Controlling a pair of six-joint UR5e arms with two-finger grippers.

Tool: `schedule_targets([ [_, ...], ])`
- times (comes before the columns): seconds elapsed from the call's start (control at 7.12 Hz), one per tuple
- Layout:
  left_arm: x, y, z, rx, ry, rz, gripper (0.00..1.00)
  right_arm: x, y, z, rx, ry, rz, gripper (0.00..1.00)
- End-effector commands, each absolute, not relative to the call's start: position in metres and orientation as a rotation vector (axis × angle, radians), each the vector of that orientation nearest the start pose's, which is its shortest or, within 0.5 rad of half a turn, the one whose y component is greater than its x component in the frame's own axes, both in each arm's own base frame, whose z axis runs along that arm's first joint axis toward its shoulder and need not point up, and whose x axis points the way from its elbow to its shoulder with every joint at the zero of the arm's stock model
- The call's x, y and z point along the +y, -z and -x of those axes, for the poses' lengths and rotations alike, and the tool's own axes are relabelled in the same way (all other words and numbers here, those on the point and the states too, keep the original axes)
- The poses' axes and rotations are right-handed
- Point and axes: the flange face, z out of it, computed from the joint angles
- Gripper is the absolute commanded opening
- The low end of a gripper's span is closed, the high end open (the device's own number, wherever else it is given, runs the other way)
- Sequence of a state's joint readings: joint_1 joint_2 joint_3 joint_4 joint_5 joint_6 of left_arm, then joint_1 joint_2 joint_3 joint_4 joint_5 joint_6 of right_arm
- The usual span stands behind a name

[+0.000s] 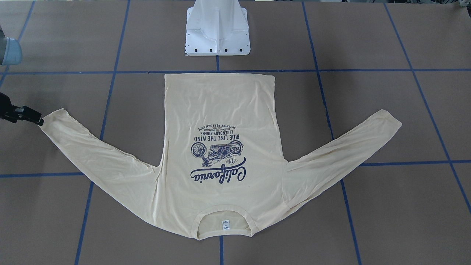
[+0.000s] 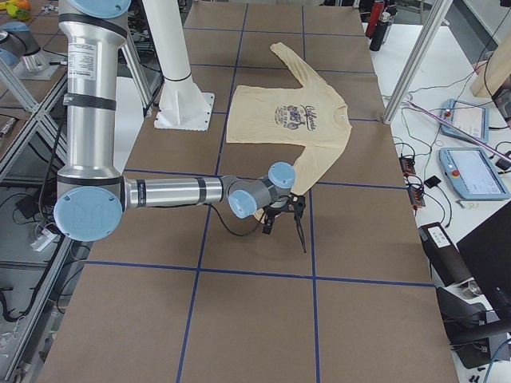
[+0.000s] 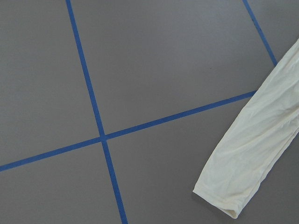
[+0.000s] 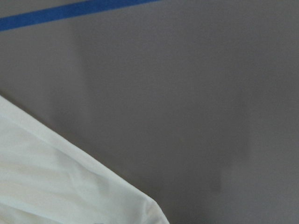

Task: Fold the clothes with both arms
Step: 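Lower the right gripper onto the sleeve cuff nearest it and grasp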

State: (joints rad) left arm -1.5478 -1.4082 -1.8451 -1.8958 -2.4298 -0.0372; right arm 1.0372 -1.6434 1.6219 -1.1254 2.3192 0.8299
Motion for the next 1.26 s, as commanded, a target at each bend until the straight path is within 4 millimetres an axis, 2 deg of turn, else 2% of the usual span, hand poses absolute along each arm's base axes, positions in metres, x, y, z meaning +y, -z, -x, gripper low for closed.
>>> schedule_targets([
  [0.0, -0.44, -0.555, 0.048, 0.857, -0.175, -0.384, 1.0, -0.447, -0.623, 0.204, -0.805, -0.103, 0.151, 0.92],
  [0.14, -0.44, -0.555, 0.048, 0.857, -0.175, -0.384, 1.0, -0.447, -0.623, 0.204, -0.804, -0.103, 0.15, 0.83],
  [0.56, -0.44, -0.555, 0.048, 0.857, -0.175, -0.384, 1.0, -0.445, -0.624, 0.208, -0.799, -0.14, 0.176, 0.38],
  [0.7, -0.44, -0.555, 0.048, 0.857, -0.175, -0.384, 1.0, -0.444, -0.624, 0.209, -0.8, -0.14, 0.179, 0.13],
  [0.84, -0.44, -0.555, 0.048, 0.857, -0.175, -0.384, 1.0, -0.444, -0.624, 0.208, -0.8, -0.143, 0.179, 0.0],
  [0.98, -0.44, -0.555, 0.048, 0.857, -0.175, -0.384, 1.0, -0.445, -0.62, 0.209, -0.806, -0.14, 0.174, 0.0],
  [1.12, -0.44, -0.555, 0.048, 0.857, -0.175, -0.384, 1.0, -0.446, -0.595, 0.209, -0.839, -0.137, 0.151, 0.0],
])
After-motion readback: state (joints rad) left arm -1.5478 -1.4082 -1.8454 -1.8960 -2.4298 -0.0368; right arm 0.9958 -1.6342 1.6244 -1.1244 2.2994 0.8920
